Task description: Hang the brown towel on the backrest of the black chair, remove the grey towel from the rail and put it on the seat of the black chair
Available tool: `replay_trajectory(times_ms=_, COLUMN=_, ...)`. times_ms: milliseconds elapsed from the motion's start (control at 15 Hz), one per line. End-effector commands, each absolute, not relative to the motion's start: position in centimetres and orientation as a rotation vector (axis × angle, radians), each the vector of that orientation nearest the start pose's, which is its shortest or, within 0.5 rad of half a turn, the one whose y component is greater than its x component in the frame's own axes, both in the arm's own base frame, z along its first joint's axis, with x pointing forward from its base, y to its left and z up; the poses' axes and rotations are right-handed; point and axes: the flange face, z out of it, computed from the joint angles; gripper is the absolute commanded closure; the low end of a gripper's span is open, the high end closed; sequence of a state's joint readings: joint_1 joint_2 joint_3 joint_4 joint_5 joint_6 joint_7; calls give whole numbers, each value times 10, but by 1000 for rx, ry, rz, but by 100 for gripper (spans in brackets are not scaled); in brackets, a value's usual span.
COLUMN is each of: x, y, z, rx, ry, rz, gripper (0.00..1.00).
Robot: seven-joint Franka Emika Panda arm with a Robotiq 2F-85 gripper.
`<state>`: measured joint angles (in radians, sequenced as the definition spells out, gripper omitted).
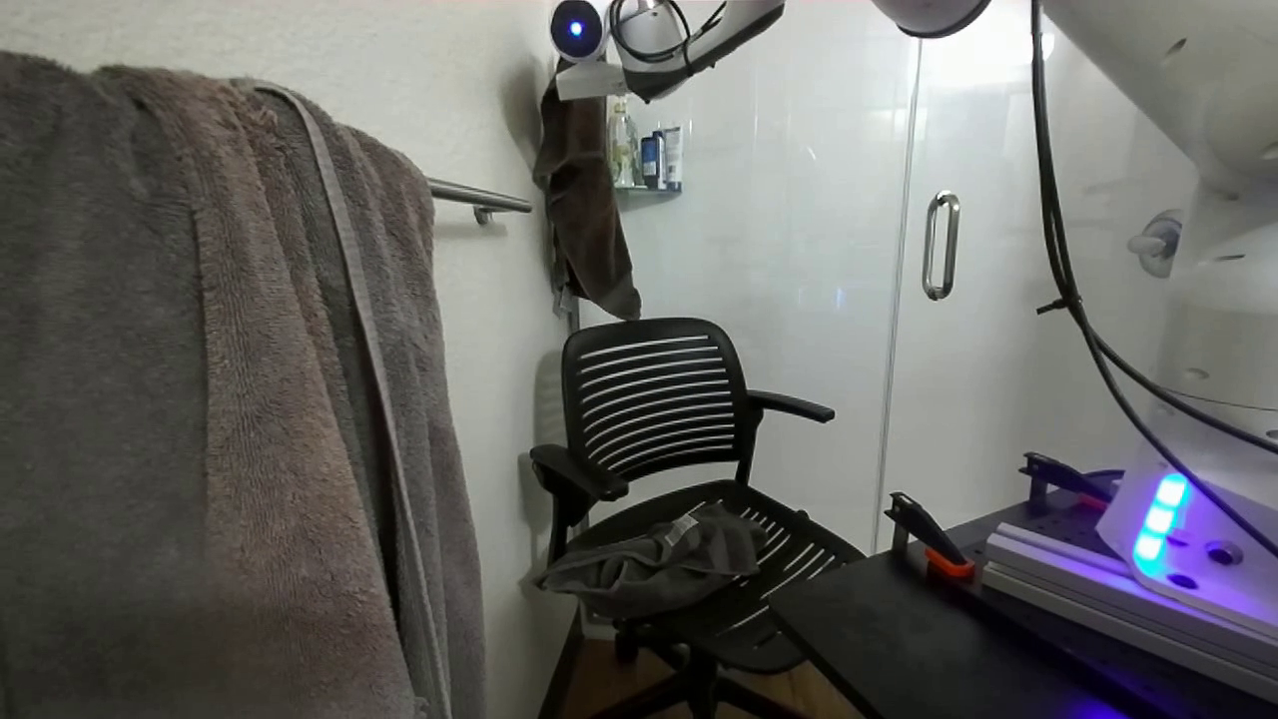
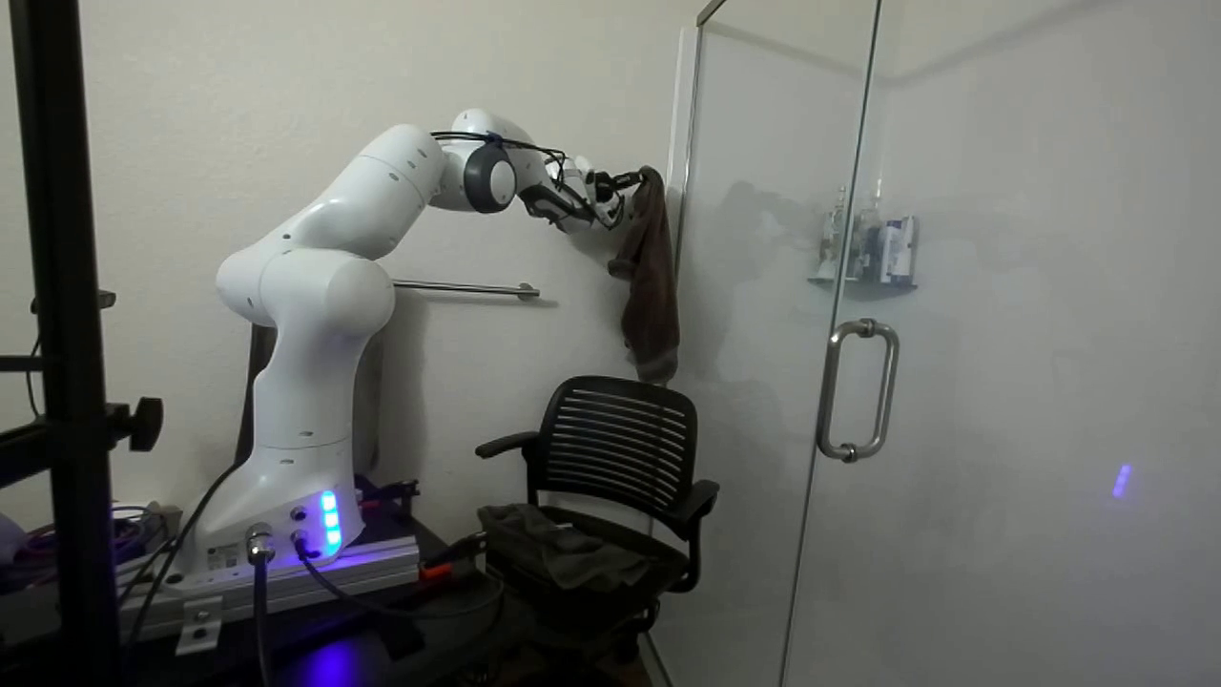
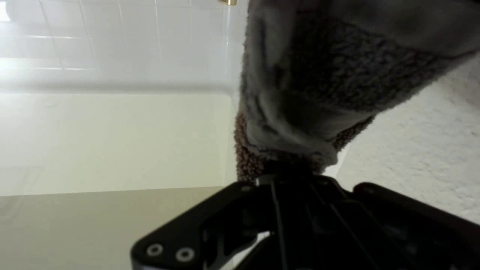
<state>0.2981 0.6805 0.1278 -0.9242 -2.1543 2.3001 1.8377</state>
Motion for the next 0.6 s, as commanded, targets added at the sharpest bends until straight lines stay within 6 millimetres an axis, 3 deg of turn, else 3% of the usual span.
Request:
replay_trajectory(times_ms=0, x=740, y=238, z=582, rx=-2070, ry=352, rz=-2712, gripper=99)
replay_trajectory(times_ms=133, x=740, y=230, z=575, rx=-2036, ry=410, rz=-2654, gripper=99)
replay_trajectory(times_ms=533, x=725, y=221, z=591, rx=-1995, ry=483, rz=-2642, gripper=99)
